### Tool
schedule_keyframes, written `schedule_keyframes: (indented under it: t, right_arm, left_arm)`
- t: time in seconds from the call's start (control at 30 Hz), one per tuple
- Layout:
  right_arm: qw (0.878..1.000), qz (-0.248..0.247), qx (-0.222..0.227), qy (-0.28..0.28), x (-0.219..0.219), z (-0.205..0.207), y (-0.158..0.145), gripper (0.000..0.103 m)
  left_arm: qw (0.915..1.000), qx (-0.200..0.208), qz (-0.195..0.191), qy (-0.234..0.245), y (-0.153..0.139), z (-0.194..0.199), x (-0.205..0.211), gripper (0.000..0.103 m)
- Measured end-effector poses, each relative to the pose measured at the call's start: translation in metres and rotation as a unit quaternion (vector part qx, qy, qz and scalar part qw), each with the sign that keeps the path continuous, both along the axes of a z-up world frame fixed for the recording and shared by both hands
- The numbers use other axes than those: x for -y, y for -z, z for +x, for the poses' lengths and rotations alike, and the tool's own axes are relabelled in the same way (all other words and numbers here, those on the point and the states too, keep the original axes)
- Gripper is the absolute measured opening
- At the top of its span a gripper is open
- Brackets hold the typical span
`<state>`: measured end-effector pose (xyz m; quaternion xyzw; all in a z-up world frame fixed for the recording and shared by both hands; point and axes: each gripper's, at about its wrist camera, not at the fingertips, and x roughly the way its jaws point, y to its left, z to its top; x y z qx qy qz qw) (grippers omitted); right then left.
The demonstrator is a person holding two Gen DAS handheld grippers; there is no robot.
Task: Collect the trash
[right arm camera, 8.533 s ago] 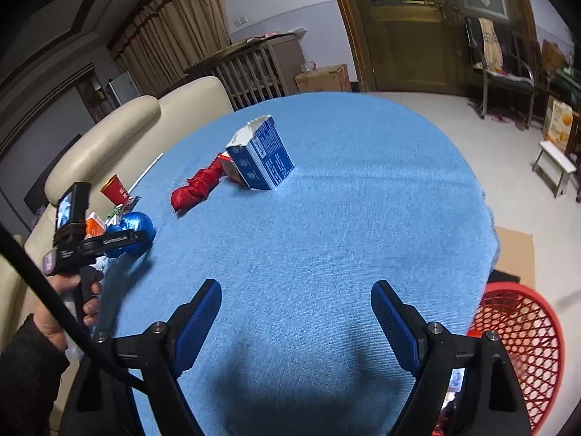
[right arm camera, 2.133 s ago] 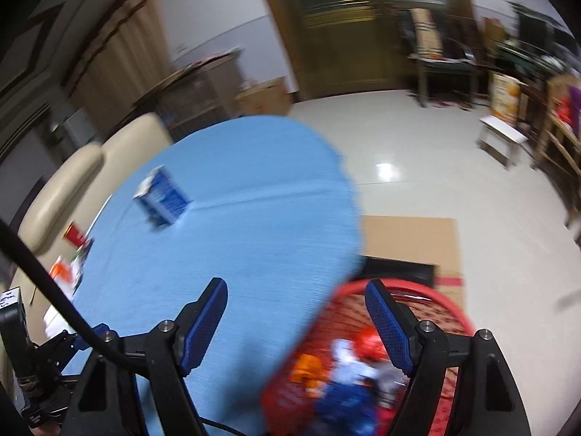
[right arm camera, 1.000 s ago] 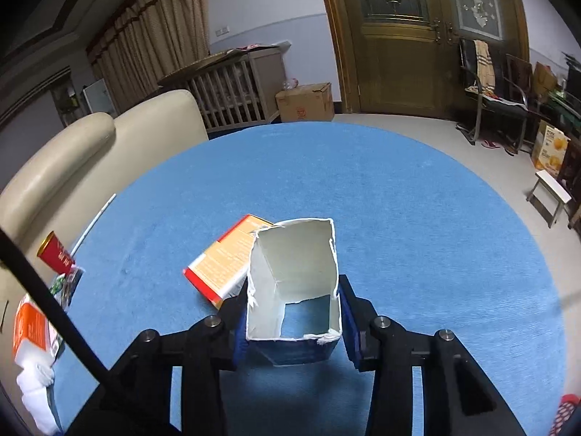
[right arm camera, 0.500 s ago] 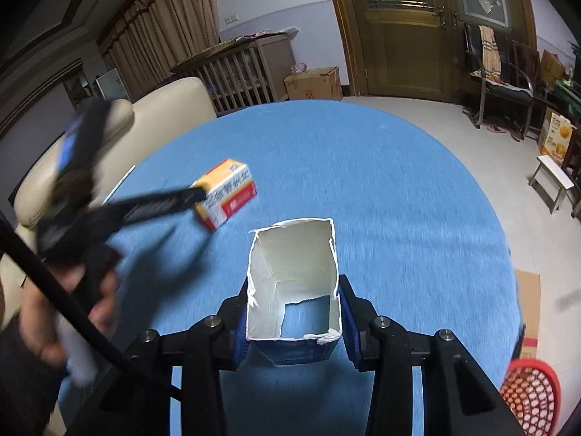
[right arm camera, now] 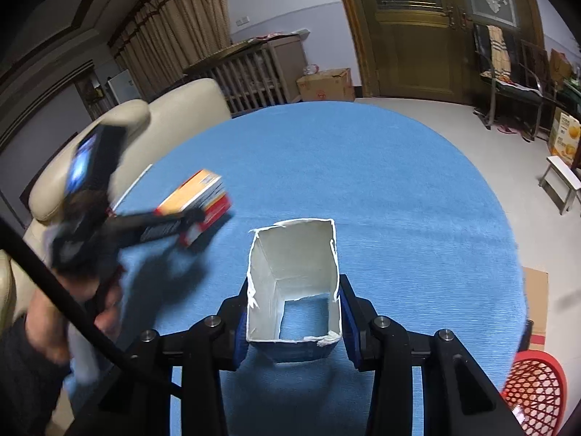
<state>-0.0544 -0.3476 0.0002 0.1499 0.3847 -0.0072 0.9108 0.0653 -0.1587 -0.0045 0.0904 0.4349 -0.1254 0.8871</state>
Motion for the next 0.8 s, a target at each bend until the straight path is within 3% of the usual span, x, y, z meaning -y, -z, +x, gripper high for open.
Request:
schedule_keyframes:
  t: [0.13, 0.23, 0.33, 0.5, 0.8]
  right_arm:
    - [0.999, 0.004, 0.017, -0.028, -0.034, 0.003, -0.007, 0.044]
    - [0.999, 0.014, -0.002, -0.049, -0.058, 0.01, 0.001, 0.044]
    - [0.997, -0.011, 0.0, -0.078, -0.083, 0.005, -0.005, 0.044]
    - [0.989, -0.055, -0.058, -0.126, -0.11, -0.001, -0.002, 0.044]
    - [0.985, -0.09, -0.086, -0.119, -0.12, -0.007, 0.011, 0.044]
  left_arm:
    - [0.9988, -0.003, -0.007, -0.047, 0.0, -0.057, -0.054, 0.056]
    - [0.9976, -0.005, -0.004, -0.069, 0.005, -0.088, -0.083, 0.056]
    - [0.9967, -0.002, -0.014, -0.08, 0.008, -0.114, -0.1, 0.056]
    - [0.9964, -0.006, -0.023, -0.082, 0.016, -0.127, -0.107, 0.056]
    - [0.9953, 0.005, -0.025, -0.094, 0.021, -0.12, -0.124, 0.056]
